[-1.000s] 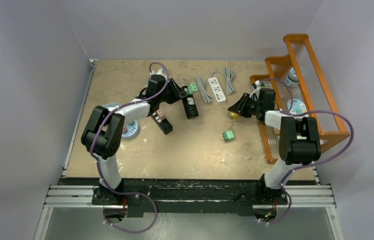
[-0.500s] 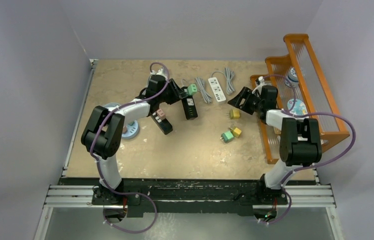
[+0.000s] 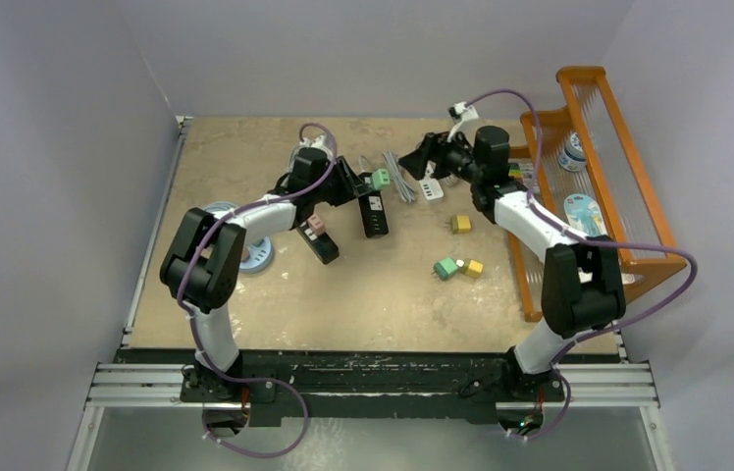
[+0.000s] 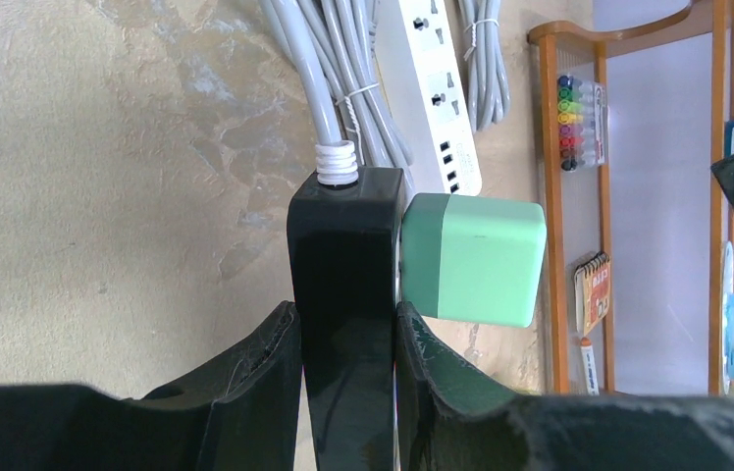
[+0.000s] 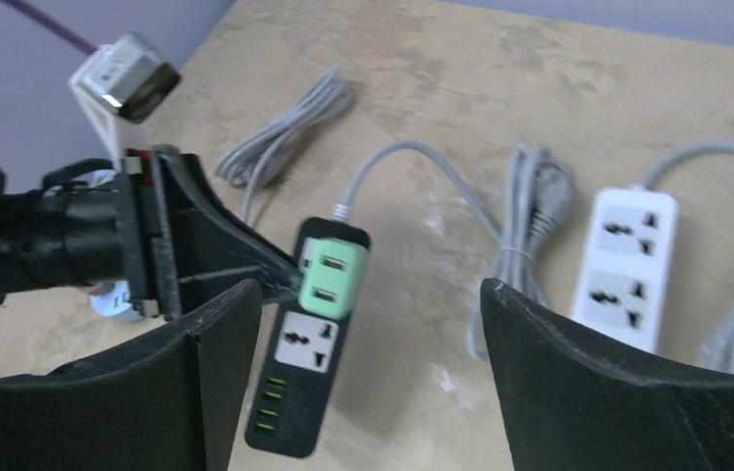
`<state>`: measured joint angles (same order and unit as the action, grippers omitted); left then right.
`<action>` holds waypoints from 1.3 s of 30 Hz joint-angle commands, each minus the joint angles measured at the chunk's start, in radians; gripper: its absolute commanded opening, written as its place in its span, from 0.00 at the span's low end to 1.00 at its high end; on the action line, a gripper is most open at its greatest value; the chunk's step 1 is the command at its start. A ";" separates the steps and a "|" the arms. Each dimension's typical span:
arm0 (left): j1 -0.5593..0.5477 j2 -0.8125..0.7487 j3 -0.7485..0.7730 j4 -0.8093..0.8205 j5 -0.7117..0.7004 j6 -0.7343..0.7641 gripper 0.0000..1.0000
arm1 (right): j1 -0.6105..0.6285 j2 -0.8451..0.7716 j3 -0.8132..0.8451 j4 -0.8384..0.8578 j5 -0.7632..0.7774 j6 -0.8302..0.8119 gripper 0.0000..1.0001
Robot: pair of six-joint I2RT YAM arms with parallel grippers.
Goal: Pull the plug off the socket
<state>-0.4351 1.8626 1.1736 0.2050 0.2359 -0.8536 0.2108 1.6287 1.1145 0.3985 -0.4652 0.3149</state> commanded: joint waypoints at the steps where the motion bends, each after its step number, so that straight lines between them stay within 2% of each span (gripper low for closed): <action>1: -0.017 -0.053 0.037 0.056 0.033 0.025 0.00 | 0.045 0.076 0.076 0.014 -0.057 -0.039 0.82; 9: -0.027 -0.058 0.040 0.050 0.029 0.031 0.00 | 0.111 0.212 0.207 -0.067 -0.068 -0.043 0.80; 17: -0.030 -0.057 0.040 0.050 0.027 0.034 0.00 | 0.153 0.292 0.280 -0.158 -0.072 -0.060 0.66; 18: -0.030 -0.057 0.041 0.050 0.027 0.035 0.00 | 0.156 0.301 0.289 -0.173 -0.075 -0.063 0.58; 21: -0.030 -0.058 0.041 0.048 0.024 0.036 0.00 | 0.162 0.329 0.324 -0.234 -0.064 -0.074 0.00; 24: -0.031 -0.057 0.041 0.043 0.016 0.039 0.00 | 0.189 0.319 0.352 -0.319 0.151 -0.125 0.00; 25: -0.030 -0.056 0.041 0.040 0.012 0.039 0.00 | 0.197 0.305 0.343 -0.322 0.162 -0.148 0.00; 26: -0.030 -0.056 0.040 0.035 0.006 0.039 0.00 | 0.191 0.289 0.314 -0.272 0.032 -0.117 0.00; 27: -0.030 -0.054 0.040 0.033 0.002 0.039 0.00 | 0.151 0.273 0.271 -0.191 -0.238 -0.071 0.00; 28: -0.030 -0.052 0.042 0.033 0.000 0.039 0.00 | 0.126 0.266 0.230 -0.062 -0.318 0.044 0.00; 29: -0.030 -0.050 0.046 0.029 -0.001 0.039 0.00 | 0.123 0.257 0.236 -0.116 -0.198 0.075 0.00; 30: -0.030 -0.047 0.049 0.026 -0.001 0.039 0.00 | 0.150 0.248 0.283 -0.226 -0.027 -0.012 0.00; 31: -0.030 -0.046 0.051 0.024 -0.006 0.040 0.00 | 0.173 0.230 0.296 -0.244 -0.034 -0.081 0.00; 32: -0.030 -0.046 0.052 0.024 -0.012 0.040 0.00 | 0.155 0.209 0.260 -0.129 -0.223 -0.053 0.00; 33: -0.031 -0.045 0.054 0.024 -0.016 0.039 0.00 | 0.123 0.196 0.178 0.050 -0.332 0.071 0.00; 34: -0.030 -0.038 0.060 0.023 -0.017 0.039 0.00 | 0.115 0.186 0.201 -0.038 -0.222 0.152 0.00; 35: -0.030 -0.031 0.070 0.015 -0.015 0.043 0.00 | 0.147 0.175 0.264 -0.205 -0.006 0.034 0.00; 36: -0.030 -0.025 0.078 0.007 -0.016 0.047 0.00 | 0.179 0.155 0.263 -0.214 0.010 -0.058 0.00; 37: -0.030 -0.021 0.083 -0.001 -0.023 0.049 0.00 | 0.155 0.137 0.203 -0.095 -0.177 -0.029 0.00; 38: -0.030 -0.016 0.085 -0.002 -0.028 0.049 0.00 | 0.121 0.126 0.170 -0.027 -0.197 0.088 0.00; 39: -0.030 -0.009 0.089 -0.002 -0.031 0.045 0.00 | 0.121 0.110 0.208 -0.161 -0.003 0.084 0.00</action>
<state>-0.4782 1.8576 1.2030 0.1551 0.2356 -0.8257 0.3458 1.8633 1.3067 0.2283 -0.5110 0.3122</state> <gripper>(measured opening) 0.321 0.304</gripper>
